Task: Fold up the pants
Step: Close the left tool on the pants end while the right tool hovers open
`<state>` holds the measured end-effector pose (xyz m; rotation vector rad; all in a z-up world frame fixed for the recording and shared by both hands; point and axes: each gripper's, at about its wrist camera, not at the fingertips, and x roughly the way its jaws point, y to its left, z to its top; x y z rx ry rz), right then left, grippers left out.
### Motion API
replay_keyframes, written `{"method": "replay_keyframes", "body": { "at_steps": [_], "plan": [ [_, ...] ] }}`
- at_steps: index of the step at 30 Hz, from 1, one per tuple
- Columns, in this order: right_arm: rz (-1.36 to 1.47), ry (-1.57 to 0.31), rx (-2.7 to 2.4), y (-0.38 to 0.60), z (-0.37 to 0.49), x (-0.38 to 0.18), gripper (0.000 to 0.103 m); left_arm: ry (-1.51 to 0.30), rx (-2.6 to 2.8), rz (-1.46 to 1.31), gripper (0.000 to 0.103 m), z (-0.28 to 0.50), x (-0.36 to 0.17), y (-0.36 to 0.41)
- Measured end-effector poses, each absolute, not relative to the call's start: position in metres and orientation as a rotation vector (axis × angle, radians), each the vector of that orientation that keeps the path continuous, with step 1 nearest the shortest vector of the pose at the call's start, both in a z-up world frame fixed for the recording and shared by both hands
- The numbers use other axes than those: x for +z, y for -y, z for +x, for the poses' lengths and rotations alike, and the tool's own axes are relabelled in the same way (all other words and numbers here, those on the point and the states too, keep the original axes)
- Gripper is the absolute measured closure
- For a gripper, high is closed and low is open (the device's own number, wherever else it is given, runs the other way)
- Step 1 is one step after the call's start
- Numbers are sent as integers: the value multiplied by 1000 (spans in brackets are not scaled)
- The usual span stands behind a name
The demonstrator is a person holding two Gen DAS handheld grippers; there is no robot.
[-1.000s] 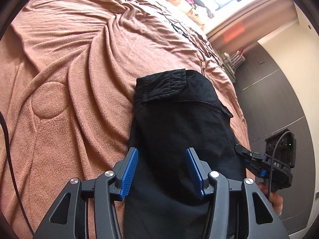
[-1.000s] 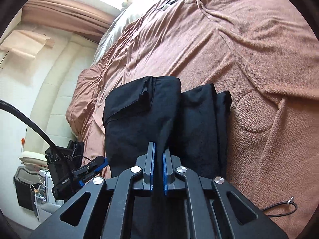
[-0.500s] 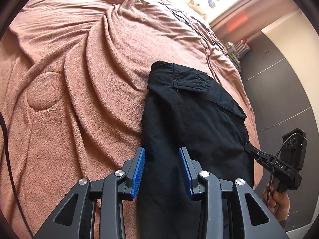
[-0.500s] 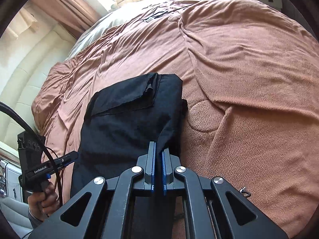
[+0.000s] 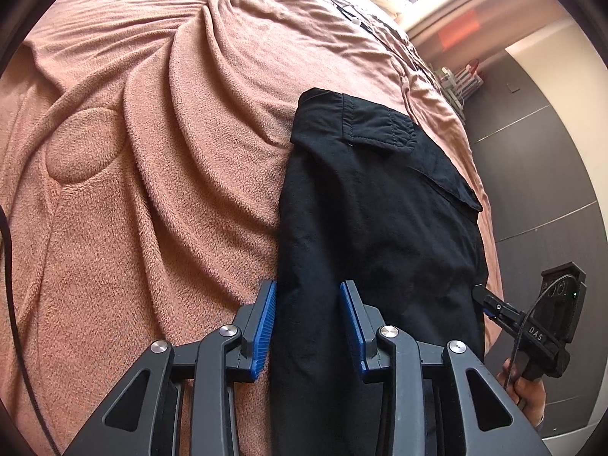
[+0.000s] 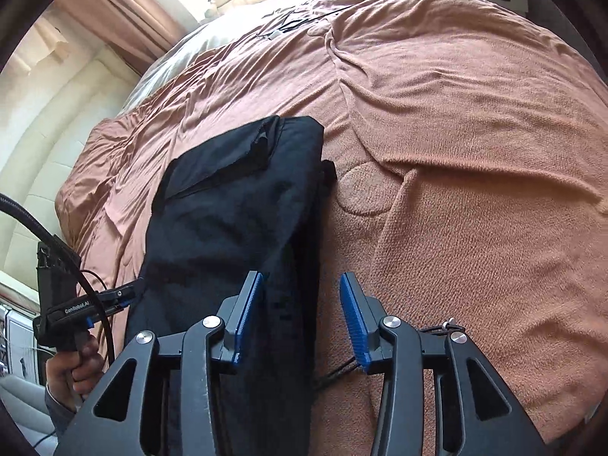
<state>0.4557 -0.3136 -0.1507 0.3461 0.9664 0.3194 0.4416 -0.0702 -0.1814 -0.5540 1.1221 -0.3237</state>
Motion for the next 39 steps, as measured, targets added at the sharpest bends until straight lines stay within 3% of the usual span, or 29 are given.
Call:
{"method": "replay_keyframes", "body": {
  "at_steps": [1, 4, 27, 39],
  "plan": [
    [351, -970, 310, 314, 456, -154, 64, -1124, -332, -544, 87, 441, -181, 72],
    [375, -984, 274, 316, 459, -163, 71, -1133, -342, -494, 93, 435, -178, 76],
    [450, -963, 353, 325, 474, -153, 68, -1115, -301, -527, 91, 493, -172, 62],
    [385, -946, 333, 308, 504, -145, 68, -1006, -301, -541, 91, 528, -168, 56]
  ]
}}
